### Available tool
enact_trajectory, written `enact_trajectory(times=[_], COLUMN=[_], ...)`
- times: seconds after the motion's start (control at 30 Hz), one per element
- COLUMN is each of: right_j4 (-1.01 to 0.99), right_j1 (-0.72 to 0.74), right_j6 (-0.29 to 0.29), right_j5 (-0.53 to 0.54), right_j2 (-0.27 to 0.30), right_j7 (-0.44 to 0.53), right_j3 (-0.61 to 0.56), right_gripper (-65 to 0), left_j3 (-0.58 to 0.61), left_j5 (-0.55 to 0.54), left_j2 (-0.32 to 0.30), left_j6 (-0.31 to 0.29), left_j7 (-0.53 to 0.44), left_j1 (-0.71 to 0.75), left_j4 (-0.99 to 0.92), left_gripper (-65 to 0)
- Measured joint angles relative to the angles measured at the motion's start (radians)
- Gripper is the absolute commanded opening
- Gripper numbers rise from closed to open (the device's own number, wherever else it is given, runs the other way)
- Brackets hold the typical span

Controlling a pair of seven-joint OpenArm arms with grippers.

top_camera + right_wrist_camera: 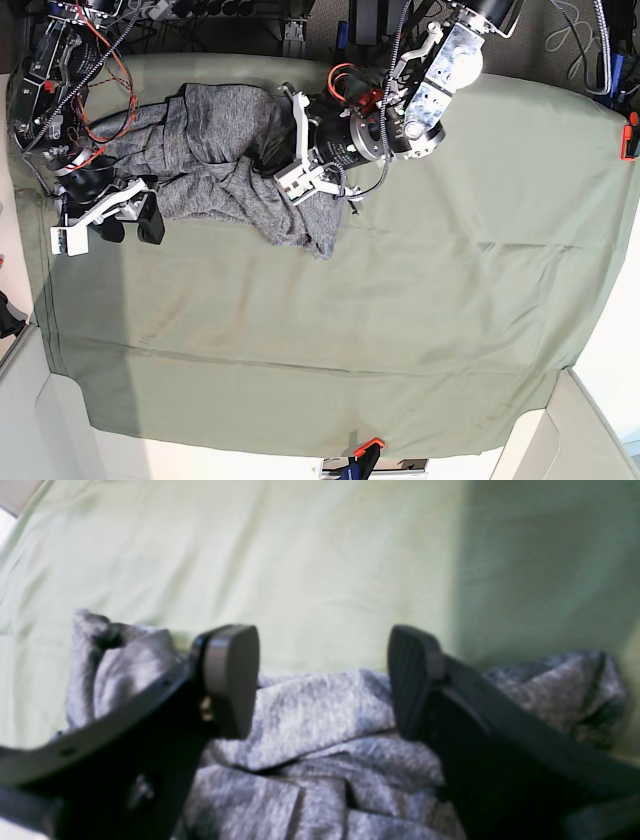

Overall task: Fold the T-shirt properly
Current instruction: 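Lay the folded end down and release with the left gripper, then regrasp the folded shirt with the left gripper and press it flat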

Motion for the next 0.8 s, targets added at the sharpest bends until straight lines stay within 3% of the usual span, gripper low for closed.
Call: enact_trajectory(times=[0.13, 0.43, 0.57, 0.73, 0.8], right_j4=[0.0, 0.0, 0.0, 0.0, 0.0], right_j1=[0.0, 0.0, 0.0, 0.0, 0.0], right_j6=[0.0, 0.0, 0.048, 0.048, 0.058], right_j5=[0.002, 0.003, 0.026, 0.062, 0.063], right_j2=[0.0, 0.0, 0.0, 0.0, 0.006], right_j7=[-0.002, -0.002, -0.003, -0.006, -0.027], right_j3=[0.0, 0.0, 0.0, 0.0, 0.0], right_gripper=[-24.9, -24.9, -24.9, -24.9, -24.9], left_j3=[0.031, 0.034, 0.056, 0.14, 0.181], left_j5=[0.011, -0.035, -0.049, -0.05, 0.006], left_j2=[0.016, 0.044, 0.077, 0.094, 0.097], left_j6=[0.034, 0.034, 0.034, 0.037, 0.034], left_j7=[0.012, -0.013, -0.014, -0.014, -0.013], left_j1=[-0.04, -0.068, -0.069, -0.069, -0.069], left_j4=[0.0, 0.0, 0.0, 0.0, 0.0], left_gripper=[-65.0, -65.0, -65.0, -65.0, -65.0])
